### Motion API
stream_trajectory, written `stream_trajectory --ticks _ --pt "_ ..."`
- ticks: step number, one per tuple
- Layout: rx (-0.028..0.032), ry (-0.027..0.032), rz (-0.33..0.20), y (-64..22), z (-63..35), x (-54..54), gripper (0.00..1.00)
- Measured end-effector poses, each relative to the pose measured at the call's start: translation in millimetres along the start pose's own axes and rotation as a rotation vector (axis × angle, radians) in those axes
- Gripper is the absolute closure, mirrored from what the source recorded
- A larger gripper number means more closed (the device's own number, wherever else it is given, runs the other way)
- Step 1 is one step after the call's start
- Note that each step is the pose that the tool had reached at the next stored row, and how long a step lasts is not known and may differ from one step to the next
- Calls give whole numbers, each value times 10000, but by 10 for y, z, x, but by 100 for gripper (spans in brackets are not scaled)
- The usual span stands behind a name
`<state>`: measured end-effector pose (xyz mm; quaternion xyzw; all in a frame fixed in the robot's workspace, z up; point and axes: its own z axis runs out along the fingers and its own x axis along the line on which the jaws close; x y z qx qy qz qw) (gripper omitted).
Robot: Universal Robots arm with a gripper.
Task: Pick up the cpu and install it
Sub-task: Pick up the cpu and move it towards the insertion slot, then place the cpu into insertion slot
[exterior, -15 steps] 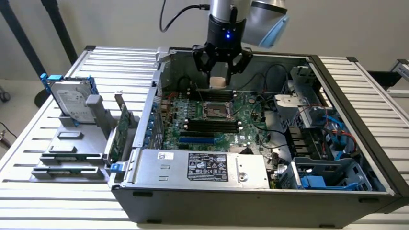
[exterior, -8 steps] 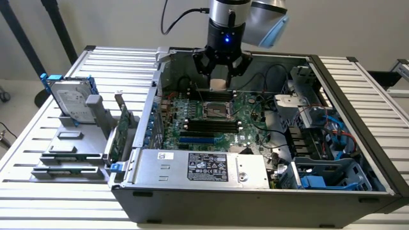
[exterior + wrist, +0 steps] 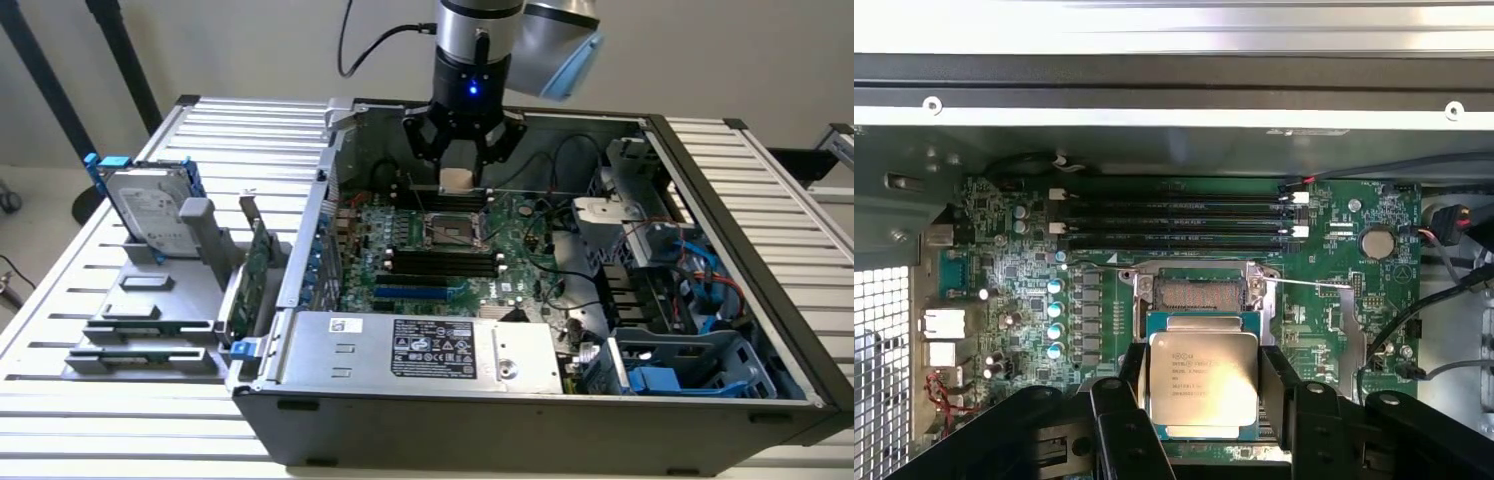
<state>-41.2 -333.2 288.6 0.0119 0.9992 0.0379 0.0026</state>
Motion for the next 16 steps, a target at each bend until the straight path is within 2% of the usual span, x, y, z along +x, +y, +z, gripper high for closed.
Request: stream_trajectory --ticks 16 --pt "1 -6 77 0 1 2 45"
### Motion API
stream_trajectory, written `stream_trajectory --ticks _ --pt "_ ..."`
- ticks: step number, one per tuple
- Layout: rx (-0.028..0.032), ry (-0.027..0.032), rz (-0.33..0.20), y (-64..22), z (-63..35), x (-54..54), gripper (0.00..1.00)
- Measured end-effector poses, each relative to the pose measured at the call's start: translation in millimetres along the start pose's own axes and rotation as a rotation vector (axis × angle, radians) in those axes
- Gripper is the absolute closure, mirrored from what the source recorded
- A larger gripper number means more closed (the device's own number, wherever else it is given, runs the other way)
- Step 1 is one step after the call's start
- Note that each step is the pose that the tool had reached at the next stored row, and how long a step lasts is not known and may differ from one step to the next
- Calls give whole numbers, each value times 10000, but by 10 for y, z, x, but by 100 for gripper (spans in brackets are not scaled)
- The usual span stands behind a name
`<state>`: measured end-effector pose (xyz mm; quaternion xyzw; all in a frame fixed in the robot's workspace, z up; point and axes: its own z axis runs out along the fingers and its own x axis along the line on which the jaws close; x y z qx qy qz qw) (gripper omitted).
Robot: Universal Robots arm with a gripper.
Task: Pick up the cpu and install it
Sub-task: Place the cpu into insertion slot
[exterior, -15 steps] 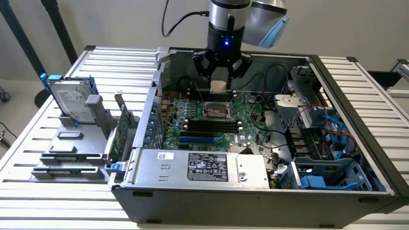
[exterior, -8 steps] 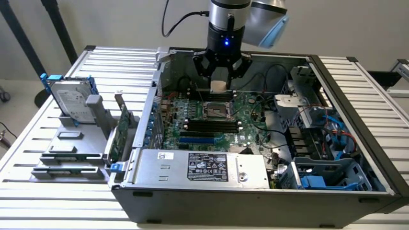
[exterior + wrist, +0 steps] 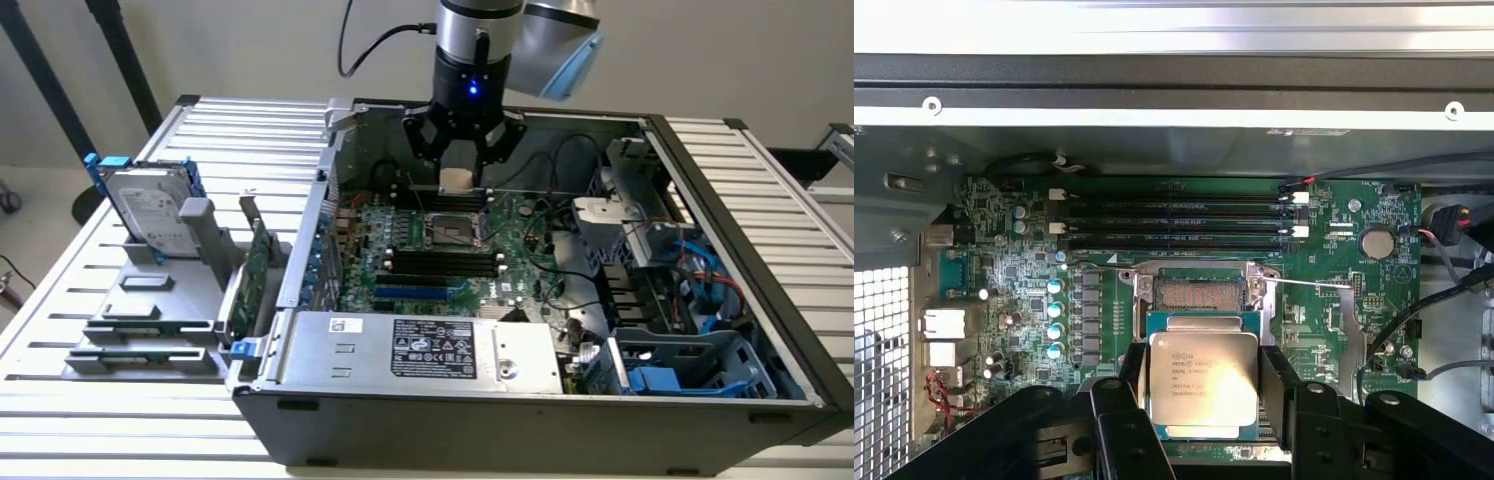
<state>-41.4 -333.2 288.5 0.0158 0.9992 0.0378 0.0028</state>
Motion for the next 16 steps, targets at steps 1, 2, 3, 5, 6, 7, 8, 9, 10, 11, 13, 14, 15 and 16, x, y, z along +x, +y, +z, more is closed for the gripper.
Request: stream_trajectory --ticks 1,2,3,5,6,7,8,9,10,11,13,14,15,16 --pt "0 -10 138 0 1 1 45" --pt "0 -22 292 0 3 0 45" --pt "-1 -35 462 0 5 1 45" --pt "1 -58 812 0 10 1 45" --pt "2 -70 990 -1 12 1 45" --pt "3 -82 1168 -1 15 1 45" --pt "4 -94 1348 -1 17 1 45" --pt "5 -106 1543 -1 20 1 45" --pt "7 -118 1722 -2 22 1 45" --pt "8 -129 1902 -2 25 1 45" --pt "8 -154 2261 -2 32 1 45" --pt "9 -166 2440 -2 34 1 45" --pt "11 -177 2620 -3 37 1 45" --pt "13 -189 2810 -3 40 1 45"
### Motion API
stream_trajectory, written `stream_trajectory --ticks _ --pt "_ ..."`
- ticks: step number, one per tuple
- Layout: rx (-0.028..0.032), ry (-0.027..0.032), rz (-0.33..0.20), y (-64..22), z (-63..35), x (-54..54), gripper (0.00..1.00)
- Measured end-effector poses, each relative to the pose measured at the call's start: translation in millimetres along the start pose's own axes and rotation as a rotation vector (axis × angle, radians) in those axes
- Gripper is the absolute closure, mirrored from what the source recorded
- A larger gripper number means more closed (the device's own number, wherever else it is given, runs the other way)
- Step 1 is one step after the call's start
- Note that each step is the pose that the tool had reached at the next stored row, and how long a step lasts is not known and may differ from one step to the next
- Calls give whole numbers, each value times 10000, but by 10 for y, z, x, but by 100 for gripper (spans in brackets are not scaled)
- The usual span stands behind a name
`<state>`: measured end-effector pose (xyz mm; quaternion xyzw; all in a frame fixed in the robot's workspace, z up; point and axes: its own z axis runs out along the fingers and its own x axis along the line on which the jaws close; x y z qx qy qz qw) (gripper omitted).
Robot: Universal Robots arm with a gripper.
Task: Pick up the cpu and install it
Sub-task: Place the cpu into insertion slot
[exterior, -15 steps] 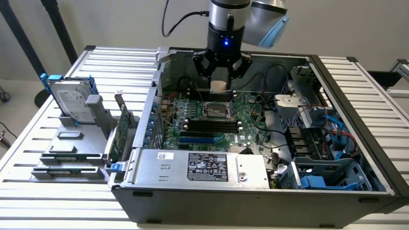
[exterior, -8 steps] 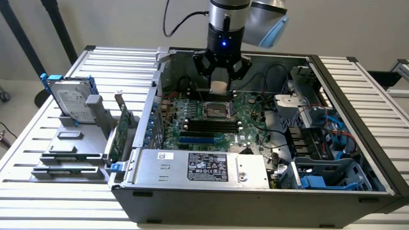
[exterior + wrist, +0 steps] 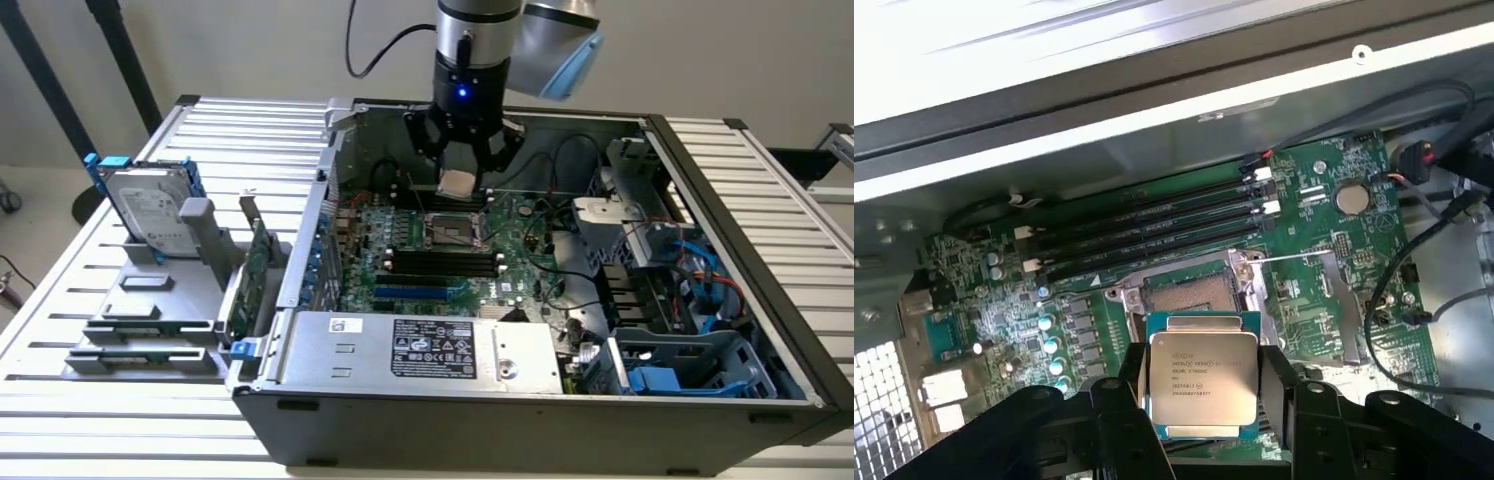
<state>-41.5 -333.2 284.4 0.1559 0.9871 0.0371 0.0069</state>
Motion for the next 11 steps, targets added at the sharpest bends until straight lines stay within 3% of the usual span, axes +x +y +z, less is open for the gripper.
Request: stream_trajectory --ticks 11 --pt "6 -139 1985 -3 42 0 45"
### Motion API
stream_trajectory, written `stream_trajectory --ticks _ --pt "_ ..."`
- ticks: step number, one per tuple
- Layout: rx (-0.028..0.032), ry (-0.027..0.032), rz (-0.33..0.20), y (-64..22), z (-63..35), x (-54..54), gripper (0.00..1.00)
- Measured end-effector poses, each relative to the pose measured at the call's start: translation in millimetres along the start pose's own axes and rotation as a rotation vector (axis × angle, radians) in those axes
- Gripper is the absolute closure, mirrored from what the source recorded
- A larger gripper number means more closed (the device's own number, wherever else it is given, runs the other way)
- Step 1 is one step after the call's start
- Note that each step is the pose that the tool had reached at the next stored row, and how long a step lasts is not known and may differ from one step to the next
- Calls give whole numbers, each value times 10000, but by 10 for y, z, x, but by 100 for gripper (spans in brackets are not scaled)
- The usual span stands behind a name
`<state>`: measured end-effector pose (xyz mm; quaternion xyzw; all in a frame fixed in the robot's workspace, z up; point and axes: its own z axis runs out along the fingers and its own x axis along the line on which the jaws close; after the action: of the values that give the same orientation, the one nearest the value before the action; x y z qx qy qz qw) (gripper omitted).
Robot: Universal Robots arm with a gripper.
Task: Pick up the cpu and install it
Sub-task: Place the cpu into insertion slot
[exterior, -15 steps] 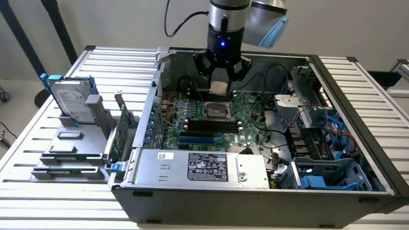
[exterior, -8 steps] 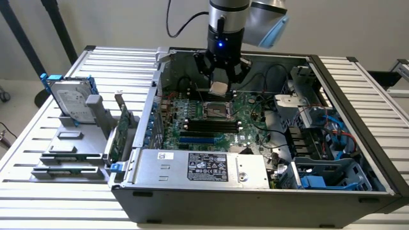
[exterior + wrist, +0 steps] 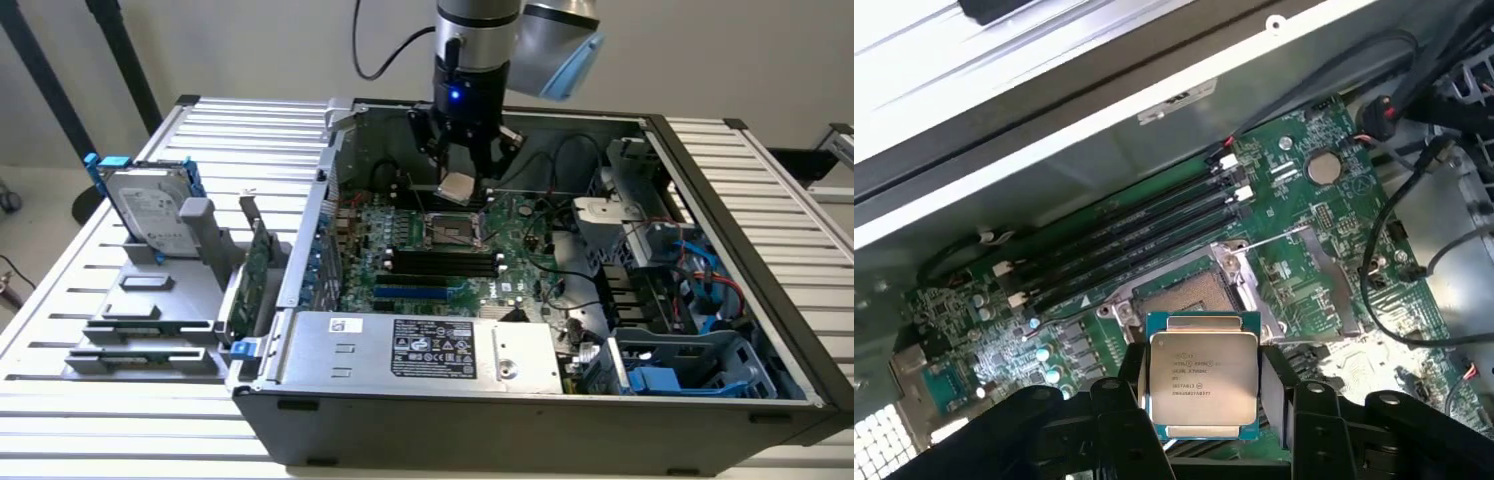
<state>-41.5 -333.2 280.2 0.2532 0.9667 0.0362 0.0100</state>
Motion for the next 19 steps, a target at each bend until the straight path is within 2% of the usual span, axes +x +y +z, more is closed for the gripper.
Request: stream_trajectory --ticks 19 --pt "6 -256 3456 -7 91 0 45"
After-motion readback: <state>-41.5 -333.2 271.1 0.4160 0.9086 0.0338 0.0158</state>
